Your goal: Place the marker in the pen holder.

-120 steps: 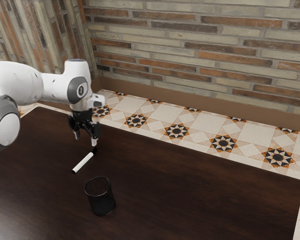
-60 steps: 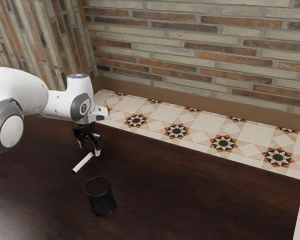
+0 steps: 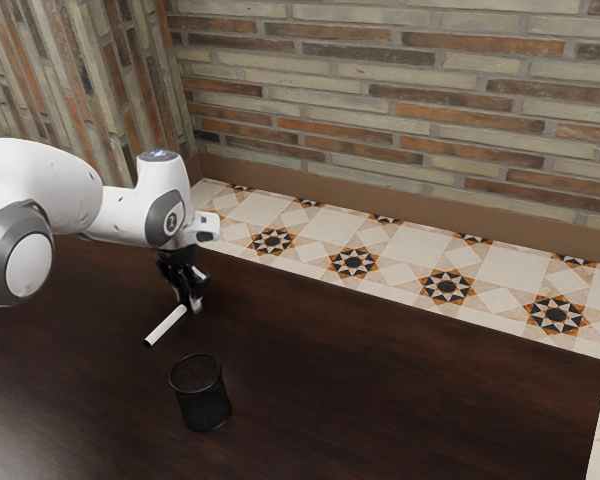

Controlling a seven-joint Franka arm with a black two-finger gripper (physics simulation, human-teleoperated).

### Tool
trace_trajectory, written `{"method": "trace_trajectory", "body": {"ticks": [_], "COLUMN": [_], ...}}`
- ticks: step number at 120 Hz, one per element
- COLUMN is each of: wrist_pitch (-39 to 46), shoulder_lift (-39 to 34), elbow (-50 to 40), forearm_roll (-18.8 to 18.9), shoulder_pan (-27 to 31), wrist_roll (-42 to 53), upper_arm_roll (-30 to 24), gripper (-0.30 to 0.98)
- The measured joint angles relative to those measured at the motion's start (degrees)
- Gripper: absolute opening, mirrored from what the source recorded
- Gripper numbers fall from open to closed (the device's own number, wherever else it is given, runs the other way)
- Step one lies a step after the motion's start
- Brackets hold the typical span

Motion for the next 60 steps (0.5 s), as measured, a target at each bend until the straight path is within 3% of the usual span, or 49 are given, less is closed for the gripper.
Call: {"method": "trace_trajectory", "body": {"ticks": [32,60], "wrist_pitch": [0.39,0.72], "shoulder_lift": [-0.29,-0.17], "elbow": [0.00,-0.07], "forearm_roll": [-0.25,0.28], "shoulder_pan": [-0.06,-0.09], "wrist_roll": [0.15,-0.43], "upper_arm_roll": [0.04,0.10], "gripper": [-0.03,-0.09]}}
